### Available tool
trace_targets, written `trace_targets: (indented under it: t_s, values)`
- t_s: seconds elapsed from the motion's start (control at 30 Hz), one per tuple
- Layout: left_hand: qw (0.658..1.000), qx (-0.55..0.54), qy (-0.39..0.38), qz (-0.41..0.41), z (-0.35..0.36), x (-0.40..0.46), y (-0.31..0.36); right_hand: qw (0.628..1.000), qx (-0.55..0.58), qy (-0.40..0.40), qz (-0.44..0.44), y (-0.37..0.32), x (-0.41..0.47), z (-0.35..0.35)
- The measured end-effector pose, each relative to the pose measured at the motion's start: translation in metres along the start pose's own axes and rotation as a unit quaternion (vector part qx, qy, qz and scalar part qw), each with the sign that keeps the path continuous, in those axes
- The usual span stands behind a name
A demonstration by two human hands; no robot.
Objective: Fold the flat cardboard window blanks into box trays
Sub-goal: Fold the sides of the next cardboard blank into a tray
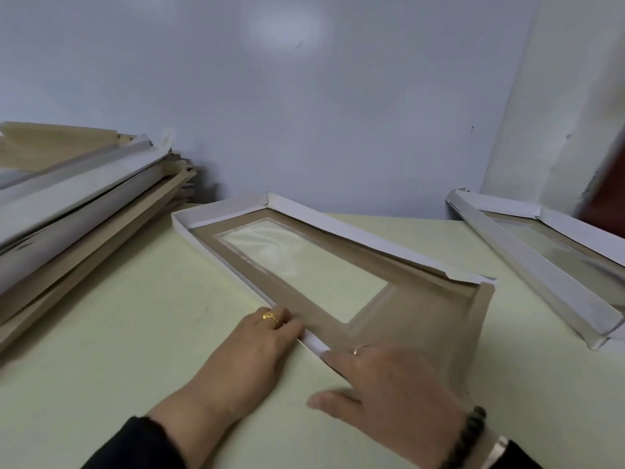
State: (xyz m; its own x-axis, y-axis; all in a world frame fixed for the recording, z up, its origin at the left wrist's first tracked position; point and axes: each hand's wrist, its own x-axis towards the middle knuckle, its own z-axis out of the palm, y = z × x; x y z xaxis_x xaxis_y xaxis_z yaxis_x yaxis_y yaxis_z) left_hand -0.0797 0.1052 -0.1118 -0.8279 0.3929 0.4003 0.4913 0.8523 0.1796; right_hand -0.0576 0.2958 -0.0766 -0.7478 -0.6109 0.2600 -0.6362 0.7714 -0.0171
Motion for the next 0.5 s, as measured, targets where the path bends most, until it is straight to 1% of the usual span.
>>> trace_targets:
  t_s: [0.07,0.1,0.13,0.17,0.2,0.23,0.3,0.33,0.37,0.4,0.43,0.5]
  values:
    - [1.0,0.019,0.005,0.008,-0.005,0.0,-0.014,1.0,-0.006,0.001,-0.007,0.011,-0.011,-0.005]
    - [1.0,0.02,-0.007,-0.001,-0.006,0.0,-0.022,1.0,-0.008,0.004,-0.006,0.017,-0.015,-0.007]
    - [1.0,0.014,-0.004,-0.017,-0.007,-0.001,-0.03,1.0,0.003,-0.011,-0.007,0.023,-0.02,-0.007]
    - [0.998,-0.013,-0.004,-0.058,-0.01,-0.001,-0.036,0.999,0.025,-0.036,-0.002,0.029,-0.023,-0.008]
    - [0.996,-0.016,-0.009,-0.086,-0.013,-0.002,-0.043,0.997,0.042,-0.064,0.001,0.035,-0.026,-0.007]
    - [0.99,-0.039,-0.026,-0.136,-0.017,-0.003,-0.048,0.995,0.052,-0.086,0.002,0.042,-0.028,-0.006]
    - [0.981,-0.093,-0.033,-0.167,-0.023,-0.006,-0.056,0.991,0.091,-0.095,0.013,0.052,-0.032,-0.008]
    - [0.977,-0.115,-0.029,-0.179,-0.025,-0.005,-0.058,0.991,0.094,-0.093,0.016,0.056,-0.033,-0.008]
    - [0.979,-0.09,-0.017,-0.183,-0.029,-0.006,-0.056,0.994,0.07,-0.087,0.021,0.058,-0.033,-0.006]
    - [0.981,-0.067,-0.009,-0.183,-0.031,-0.005,-0.053,0.997,0.049,-0.06,0.026,0.057,-0.031,-0.004]
    - [0.985,-0.037,0.005,-0.17,-0.035,-0.003,-0.048,0.999,0.028,-0.018,0.036,0.052,-0.028,-0.002]
    - [0.989,0.009,0.074,-0.126,-0.046,0.0,-0.023,0.998,-0.047,0.019,0.04,0.036,-0.021,0.007]
